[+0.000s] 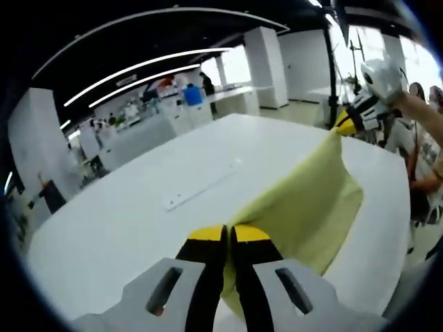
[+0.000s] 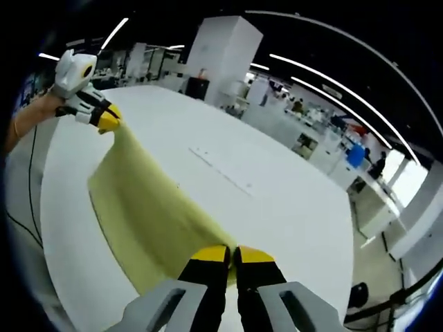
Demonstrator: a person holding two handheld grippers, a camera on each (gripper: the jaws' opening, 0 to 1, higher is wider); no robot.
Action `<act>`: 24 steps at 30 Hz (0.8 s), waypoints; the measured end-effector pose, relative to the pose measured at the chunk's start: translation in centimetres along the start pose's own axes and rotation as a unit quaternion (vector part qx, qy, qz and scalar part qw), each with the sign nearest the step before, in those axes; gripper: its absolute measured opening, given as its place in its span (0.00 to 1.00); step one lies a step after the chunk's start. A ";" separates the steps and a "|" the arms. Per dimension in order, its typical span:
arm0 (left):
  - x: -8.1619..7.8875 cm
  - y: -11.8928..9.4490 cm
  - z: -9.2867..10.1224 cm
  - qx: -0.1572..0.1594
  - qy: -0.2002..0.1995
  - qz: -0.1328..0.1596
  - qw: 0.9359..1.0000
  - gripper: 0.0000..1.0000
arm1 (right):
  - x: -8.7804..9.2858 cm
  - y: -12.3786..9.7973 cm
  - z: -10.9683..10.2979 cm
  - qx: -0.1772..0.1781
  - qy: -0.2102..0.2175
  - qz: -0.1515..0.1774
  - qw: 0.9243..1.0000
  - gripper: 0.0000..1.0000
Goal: Fold the garment on the visible template until the final outline fits inside the template.
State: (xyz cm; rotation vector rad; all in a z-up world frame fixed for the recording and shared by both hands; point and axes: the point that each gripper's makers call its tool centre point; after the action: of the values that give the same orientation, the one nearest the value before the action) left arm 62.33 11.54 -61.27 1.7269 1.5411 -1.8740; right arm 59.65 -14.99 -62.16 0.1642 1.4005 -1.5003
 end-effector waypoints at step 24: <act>7.1 9.9 -1.7 0.031 -0.046 -0.078 0.995 0.01 | 4.2 10.8 -0.2 -0.031 0.001 -0.084 0.996 0.00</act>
State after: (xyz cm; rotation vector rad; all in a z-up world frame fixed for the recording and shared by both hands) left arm 68.11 11.79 -72.11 1.5609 1.6411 -2.0658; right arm 65.50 -14.92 -72.20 0.0092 1.4897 -1.5916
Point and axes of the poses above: the point that each gripper's makers call its tool centre point, and the gripper's own axes: y roughly forward along the fingers, z roughly to its right, x roughly out of its underside, and after that the axes turned 4 degrees about -z, right-handed
